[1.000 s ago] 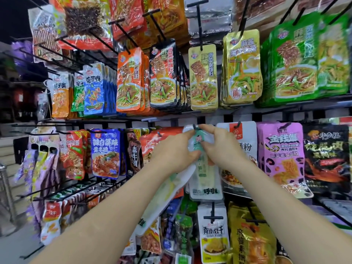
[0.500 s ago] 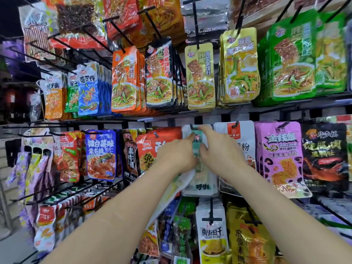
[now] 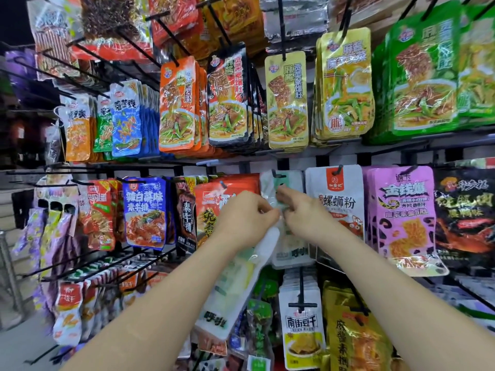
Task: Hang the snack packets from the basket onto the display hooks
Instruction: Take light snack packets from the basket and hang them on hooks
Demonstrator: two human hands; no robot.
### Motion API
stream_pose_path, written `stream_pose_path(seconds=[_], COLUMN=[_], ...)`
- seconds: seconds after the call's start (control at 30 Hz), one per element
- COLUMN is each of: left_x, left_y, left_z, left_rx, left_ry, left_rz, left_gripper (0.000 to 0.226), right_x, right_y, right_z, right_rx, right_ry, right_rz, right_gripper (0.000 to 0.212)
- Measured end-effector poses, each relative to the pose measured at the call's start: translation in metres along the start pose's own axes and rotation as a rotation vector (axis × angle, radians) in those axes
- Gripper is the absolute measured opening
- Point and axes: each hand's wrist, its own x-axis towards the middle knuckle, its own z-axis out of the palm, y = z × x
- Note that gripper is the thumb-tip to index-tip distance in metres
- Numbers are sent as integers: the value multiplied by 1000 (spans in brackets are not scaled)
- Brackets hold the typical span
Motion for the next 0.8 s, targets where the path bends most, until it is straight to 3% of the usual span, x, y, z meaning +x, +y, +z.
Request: stream_pose_path(seconds=[0.17,0.23,0.3,0.4,0.47,0.53,0.67,0.8], left_x=[-8,-10,-14,-19,-24,-28,-37,-47], left_y=[-1,-1,-2,-2,0,2,11,15], left_z=[-14,-18,-22,-31,-35,-39,-44,-50], left_rx=[-220,-282,-350,-383,-396,-427,-545,-793], left_ry=[182,222,243,299,346,375,344,165], left_rz=[-12,-27,-36,-27,-28,-38,-62,-102], left_gripper=[54,58,59,60,58,56,55,36], right_x=[-4,-8,-14,-35,-56,-75,-87,-90], right_y=[-5,-7,-8,-24,-37,-49,-61,-62], right_z=[0,1,1,-9,-17,-18,-8,-8], right_rx=[-282,-281,-67,459,757,780,765,811], right_ry=[-104,-176,-180,-95,-150,-157,33,134], right_rz=[46,28,37,138,161,69,-7,-1], right_gripper=[65,66,57,30,29,21,2,12])
